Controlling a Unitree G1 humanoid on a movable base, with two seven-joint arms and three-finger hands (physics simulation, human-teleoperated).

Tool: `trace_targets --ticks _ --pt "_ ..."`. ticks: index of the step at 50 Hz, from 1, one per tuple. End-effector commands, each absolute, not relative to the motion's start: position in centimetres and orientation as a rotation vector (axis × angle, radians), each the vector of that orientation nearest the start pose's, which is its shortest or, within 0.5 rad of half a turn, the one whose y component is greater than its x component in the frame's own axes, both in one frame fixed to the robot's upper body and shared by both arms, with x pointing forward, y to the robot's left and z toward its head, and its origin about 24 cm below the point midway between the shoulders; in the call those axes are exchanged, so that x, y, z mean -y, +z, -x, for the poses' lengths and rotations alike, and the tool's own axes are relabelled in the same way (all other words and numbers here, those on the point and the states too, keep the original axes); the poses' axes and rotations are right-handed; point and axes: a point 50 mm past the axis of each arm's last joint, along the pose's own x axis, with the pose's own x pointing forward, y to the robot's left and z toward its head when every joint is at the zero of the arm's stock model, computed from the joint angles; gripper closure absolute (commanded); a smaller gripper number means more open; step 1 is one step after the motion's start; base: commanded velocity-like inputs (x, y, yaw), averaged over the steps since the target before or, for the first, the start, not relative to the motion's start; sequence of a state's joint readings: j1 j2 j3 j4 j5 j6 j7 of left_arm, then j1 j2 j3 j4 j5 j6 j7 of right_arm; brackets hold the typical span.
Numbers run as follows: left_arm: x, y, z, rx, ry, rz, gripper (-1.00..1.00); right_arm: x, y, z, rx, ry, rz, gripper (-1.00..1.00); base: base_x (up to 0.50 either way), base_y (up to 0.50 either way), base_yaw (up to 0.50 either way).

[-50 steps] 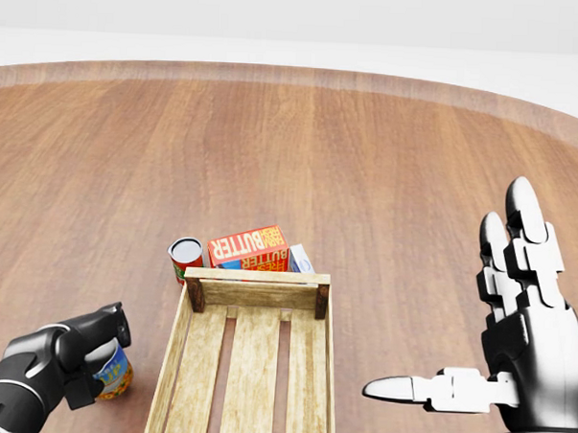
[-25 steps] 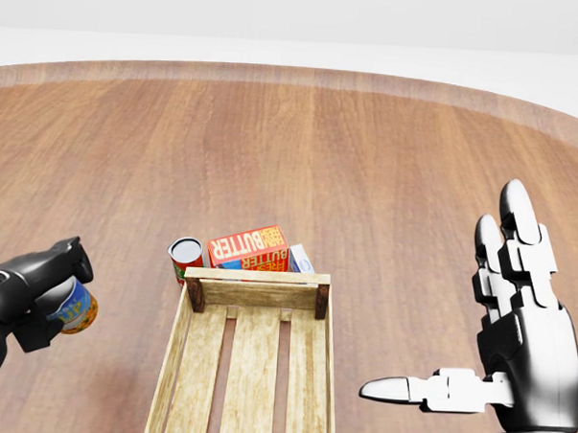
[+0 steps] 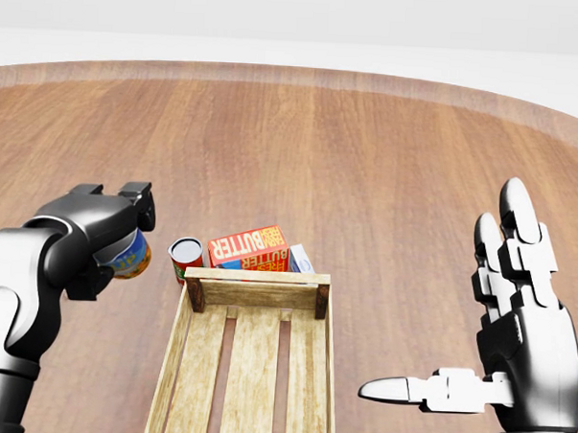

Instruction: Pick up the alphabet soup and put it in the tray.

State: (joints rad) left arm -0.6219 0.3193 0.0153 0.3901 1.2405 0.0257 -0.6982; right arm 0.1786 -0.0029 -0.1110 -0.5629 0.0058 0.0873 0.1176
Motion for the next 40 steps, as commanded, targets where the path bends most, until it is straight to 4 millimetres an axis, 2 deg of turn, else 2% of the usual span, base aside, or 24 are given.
trace_targets --ticks 1,5,13,17,20,24,32,40 --pt "-13.9 13.3 -36.0 -0.181 -0.436 -1.62 0.99 17.8 12.4 -20.6 0.303 -0.034 0.061 -1.0 0.0 0.0 0.0" --pt "-12.4 12.9 -35.8 -0.163 -0.467 -1.644 0.99 18.0 12.6 -20.5 0.309 -0.037 0.061 -1.0 0.0 0.0 0.0" --pt "-9.6 9.6 -35.3 -0.198 -0.627 -1.643 1.0 17.8 12.7 -20.4 0.313 -0.034 0.061 -1.0 0.0 0.0 0.0" --pt "-9.0 8.0 -35.3 -0.246 -0.696 -1.651 1.0 17.9 12.7 -20.3 0.312 -0.035 0.061 -1.0 0.0 0.0 0.0" --pt "-8.8 7.7 -35.1 -0.248 -0.704 -1.664 0.99 17.9 12.8 -20.3 0.317 -0.036 0.06 -1.0 0.0 0.0 0.0" --pt "-8.5 6.4 -35.0 -0.292 -0.75 -1.666 1.0 17.8 12.7 -20.3 0.315 -0.034 0.061 -1.0 0.0 0.0 0.0" --pt "-8.3 4.4 -34.4 -0.299 -0.774 -1.675 1.0 18.0 12.8 -20.3 0.318 -0.038 0.061 -1.0 0.0 0.0 0.0" --pt "-7.9 3.2 -34.5 -0.289 -0.774 -1.654 1.0 17.8 12.8 -20.4 0.317 -0.035 0.062 -1.0 0.0 0.0 0.0"
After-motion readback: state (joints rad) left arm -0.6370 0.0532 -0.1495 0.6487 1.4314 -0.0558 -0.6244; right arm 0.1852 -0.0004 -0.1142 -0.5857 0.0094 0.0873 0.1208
